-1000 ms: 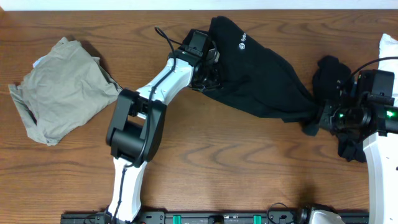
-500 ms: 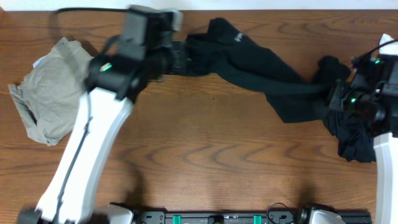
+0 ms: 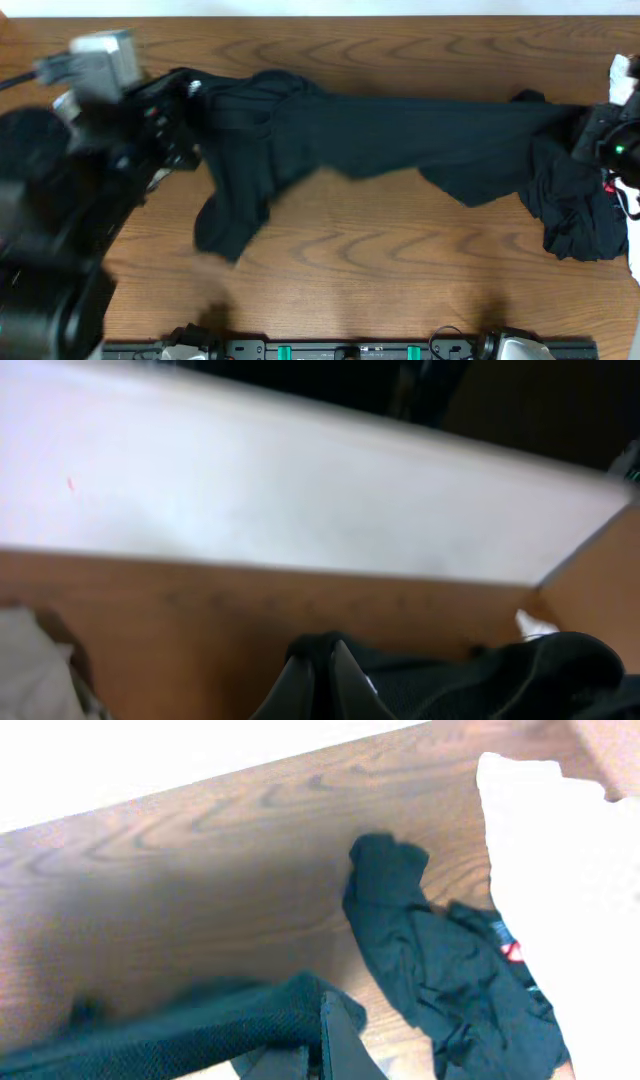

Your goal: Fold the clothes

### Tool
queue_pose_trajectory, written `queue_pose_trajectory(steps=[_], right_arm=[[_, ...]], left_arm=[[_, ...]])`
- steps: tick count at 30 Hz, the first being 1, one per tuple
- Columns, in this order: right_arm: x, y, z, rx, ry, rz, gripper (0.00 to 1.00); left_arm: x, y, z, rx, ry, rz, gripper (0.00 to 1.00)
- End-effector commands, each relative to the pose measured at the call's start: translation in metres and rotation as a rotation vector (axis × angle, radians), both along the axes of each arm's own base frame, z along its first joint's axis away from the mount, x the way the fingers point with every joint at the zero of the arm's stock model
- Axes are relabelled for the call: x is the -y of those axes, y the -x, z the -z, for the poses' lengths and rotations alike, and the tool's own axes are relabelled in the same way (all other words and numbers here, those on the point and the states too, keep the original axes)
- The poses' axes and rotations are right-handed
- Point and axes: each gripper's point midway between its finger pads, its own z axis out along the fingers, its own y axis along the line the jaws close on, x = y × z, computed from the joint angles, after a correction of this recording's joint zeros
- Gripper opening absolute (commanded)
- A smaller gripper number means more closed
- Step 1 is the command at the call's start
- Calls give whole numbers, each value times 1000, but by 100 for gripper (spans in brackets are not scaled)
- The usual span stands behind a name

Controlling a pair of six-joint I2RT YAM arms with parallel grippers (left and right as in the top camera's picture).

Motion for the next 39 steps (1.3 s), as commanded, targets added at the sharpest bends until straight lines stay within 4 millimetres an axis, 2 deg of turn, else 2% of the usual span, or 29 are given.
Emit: queue_pose_trajectory(steps=[1, 6, 8, 11, 14, 20, 24, 27, 29, 31, 32, 36, 39], right_arm=[[14, 16, -34, 79, 67, 74, 1], [12, 28, -58, 144, 82, 81, 1], [12, 27, -60, 151, 83, 81, 1], [14, 19, -53, 124, 78, 80, 1], [17, 3, -39, 74, 69, 78, 1], [26, -48, 10, -76, 38, 67, 1], [30, -107, 46, -103, 0, 32, 1], [26, -151, 53, -25, -35, -16, 1], [28, -166, 43, 43, -51, -4, 1], [29, -172, 24, 112, -44, 1, 1], [30, -172, 5, 157, -31, 3, 1], [33, -163, -36, 223, 22, 4, 1], [31, -152, -42, 198, 47, -12, 1]], left_arm=[[-14, 26, -41, 136, 2, -49, 6], [-15, 40, -63, 197, 32, -48, 6], [-15, 36, -63, 195, 36, -49, 6], [-12, 18, -54, 150, 45, -51, 6], [-7, -12, -36, 78, 39, -48, 6], [5, -98, 27, -115, 6, -50, 6], [11, -172, 63, -139, -25, -49, 6], [9, -220, 74, -92, -6, -58, 6], [10, -235, 68, -65, 45, -33, 6], [8, -241, 47, -23, 89, -1, 6], [5, -241, 31, 9, 100, 6, 6], [-8, -221, -15, 84, 94, -7, 6], [-14, -203, -29, 84, 64, -13, 6]])
